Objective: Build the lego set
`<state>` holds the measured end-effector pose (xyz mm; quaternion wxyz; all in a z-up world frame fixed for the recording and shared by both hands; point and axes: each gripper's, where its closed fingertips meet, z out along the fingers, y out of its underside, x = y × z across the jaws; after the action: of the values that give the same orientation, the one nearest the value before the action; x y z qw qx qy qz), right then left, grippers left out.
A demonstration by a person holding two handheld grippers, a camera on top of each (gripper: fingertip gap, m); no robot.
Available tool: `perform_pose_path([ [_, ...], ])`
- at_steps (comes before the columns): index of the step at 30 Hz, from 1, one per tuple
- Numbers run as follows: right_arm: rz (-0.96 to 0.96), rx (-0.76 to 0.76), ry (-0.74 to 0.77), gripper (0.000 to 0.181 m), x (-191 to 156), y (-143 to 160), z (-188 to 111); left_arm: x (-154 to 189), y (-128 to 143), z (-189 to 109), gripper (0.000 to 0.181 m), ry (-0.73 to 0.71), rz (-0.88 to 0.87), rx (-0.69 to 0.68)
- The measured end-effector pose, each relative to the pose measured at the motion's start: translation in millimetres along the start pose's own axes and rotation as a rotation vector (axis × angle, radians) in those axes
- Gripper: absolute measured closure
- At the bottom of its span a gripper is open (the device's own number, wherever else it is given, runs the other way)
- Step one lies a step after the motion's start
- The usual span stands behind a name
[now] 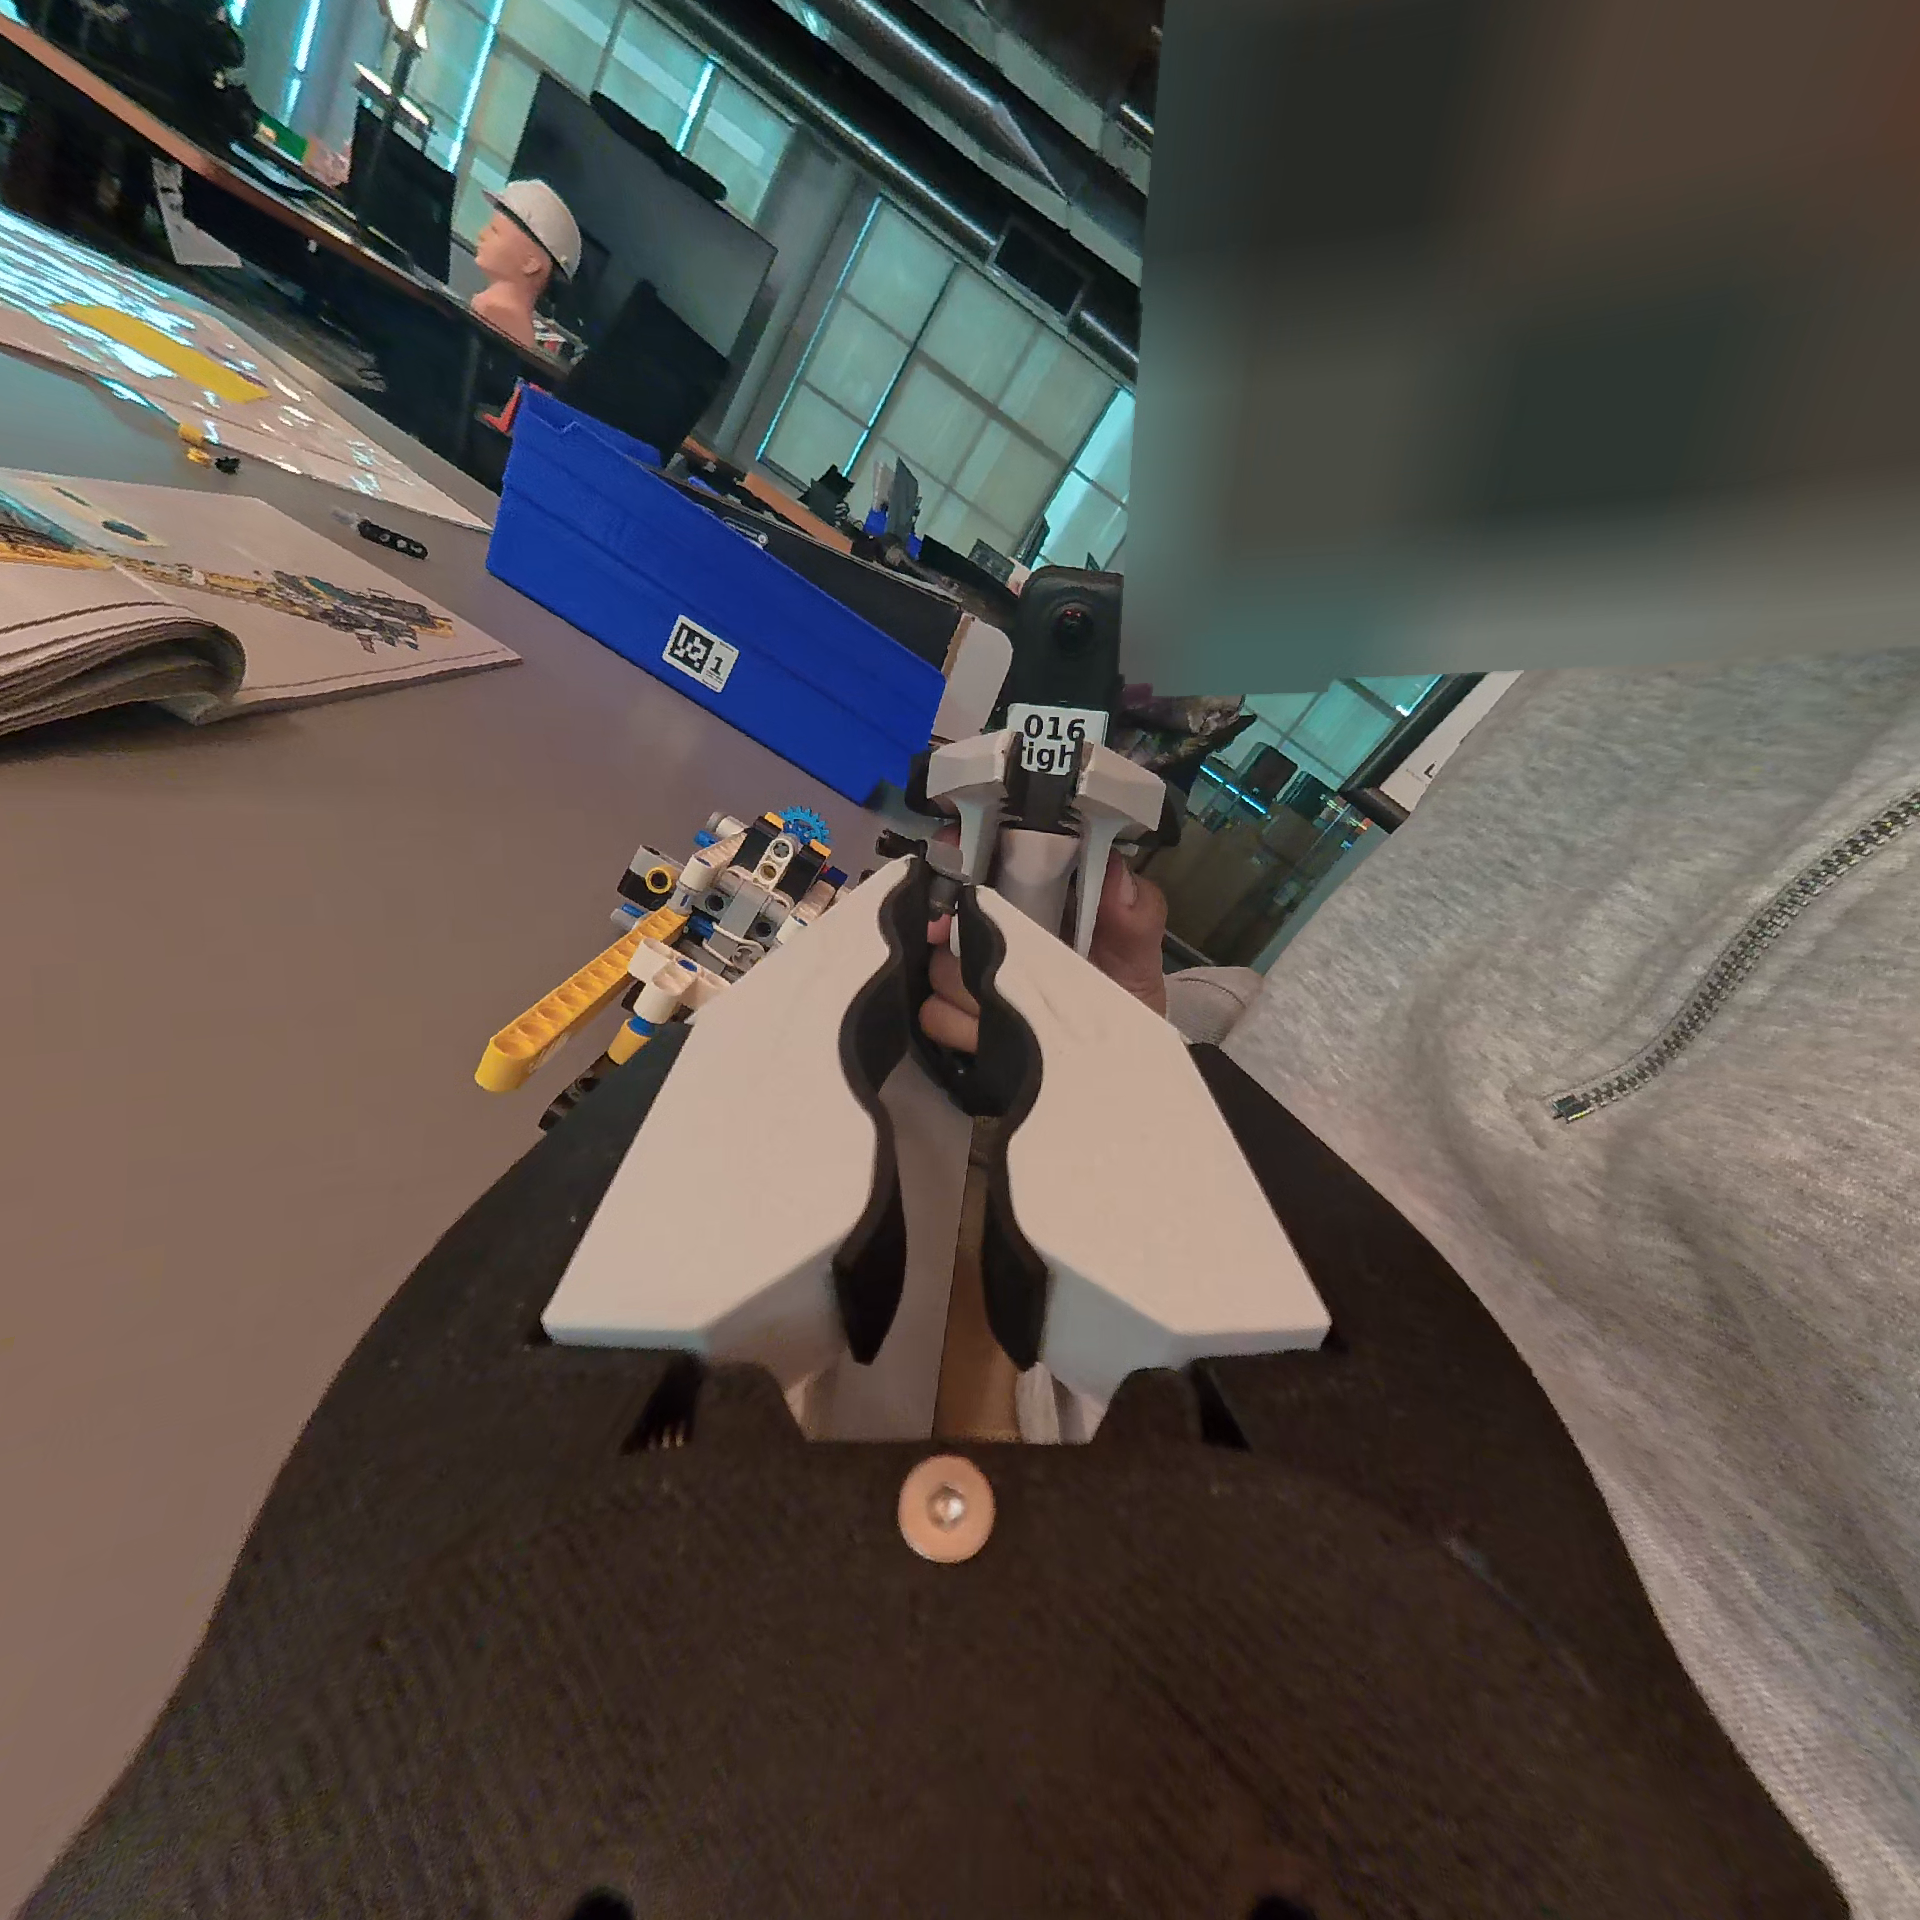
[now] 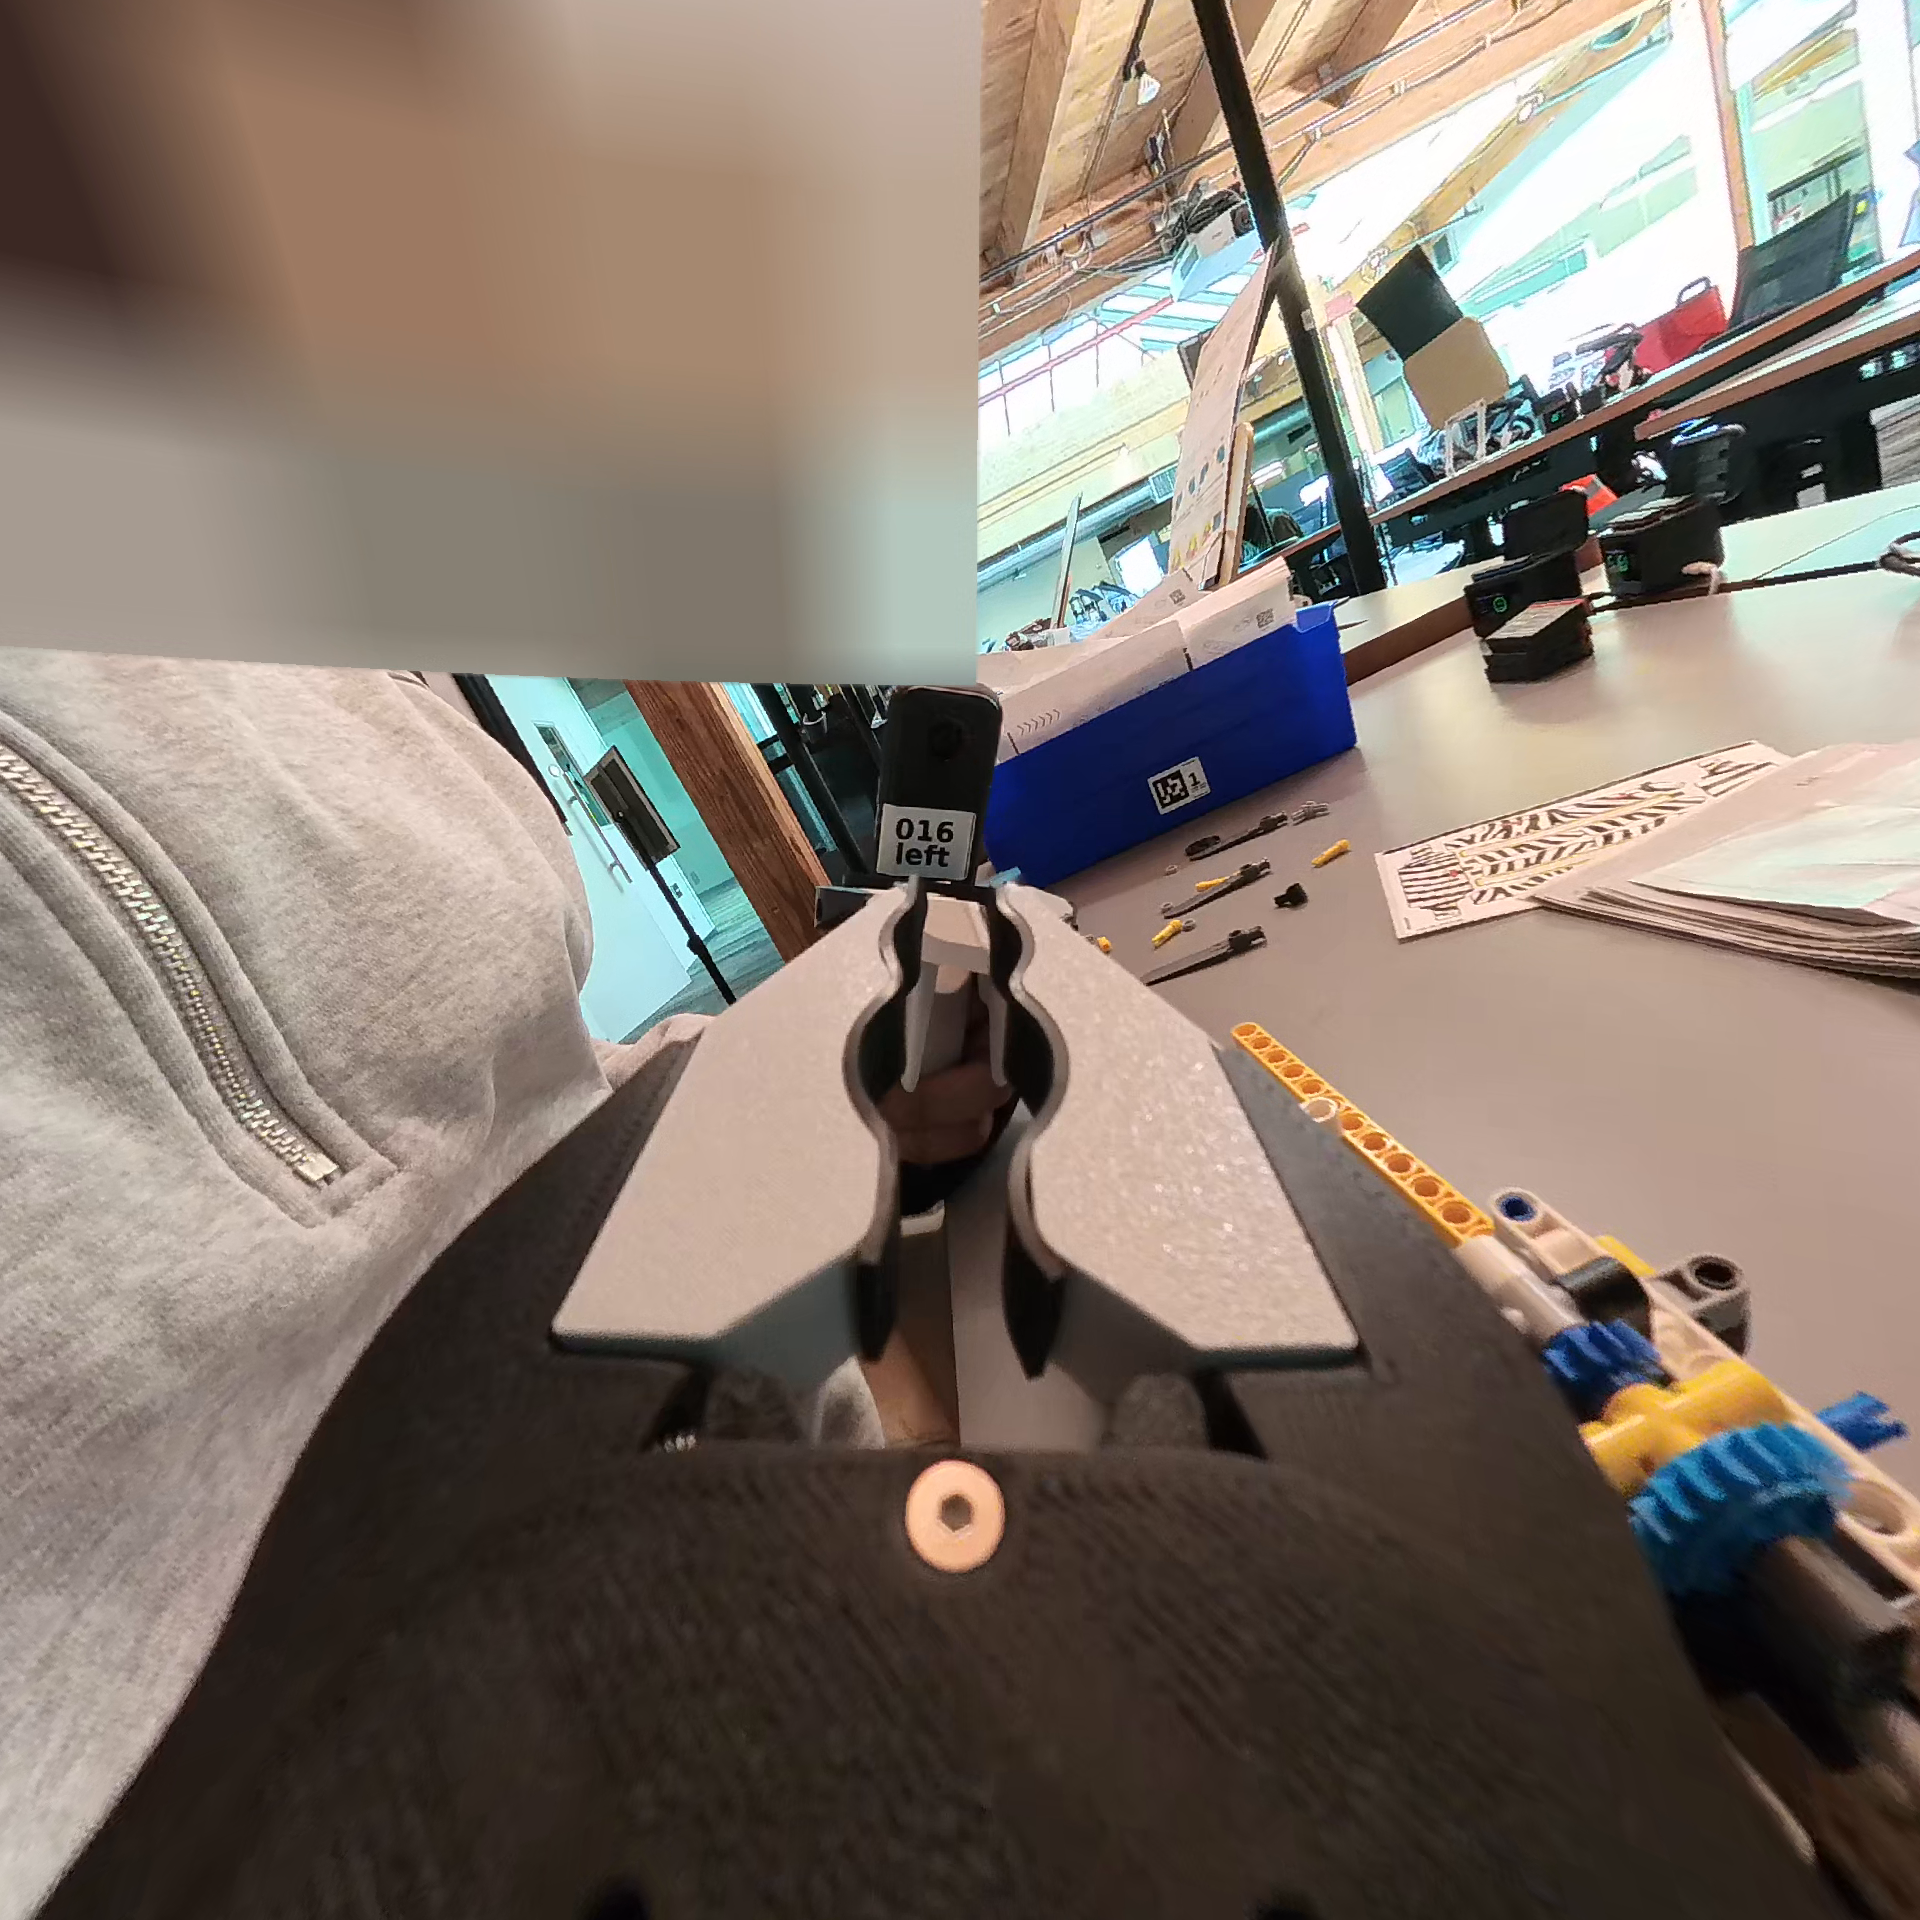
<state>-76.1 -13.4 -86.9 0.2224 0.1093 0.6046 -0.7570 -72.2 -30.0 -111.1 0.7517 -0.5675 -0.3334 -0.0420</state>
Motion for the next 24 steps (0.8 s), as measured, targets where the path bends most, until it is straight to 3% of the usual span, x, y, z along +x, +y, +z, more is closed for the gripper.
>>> perform_pose_path([
  [3,-0.016,-0.002,-0.005,0.172,-2,-1,0,-3,-3,-1,0.179,-0.001,-0.061,0.02],
  [9,-0.121,-0.09,0.05,0.172,6,-18,5,-28,-17,-11,0.179,0.042,-0.644,0.082],
  [15,-0.108,-0.332,0.014,0.157,42,-36,16,-37,-23,-30,0.178,0.034,-0.822,0.078],
  [21,-0.235,-0.754,-0.16,0.129,59,14,35,-38,-15,-42,0.178,0.029,-0.965,0.082],
  [24,-0.329,-0.934,-0.189,0.128,63,49,35,-36,-14,-42,0.178,0.071,-1.043,0.139],
])
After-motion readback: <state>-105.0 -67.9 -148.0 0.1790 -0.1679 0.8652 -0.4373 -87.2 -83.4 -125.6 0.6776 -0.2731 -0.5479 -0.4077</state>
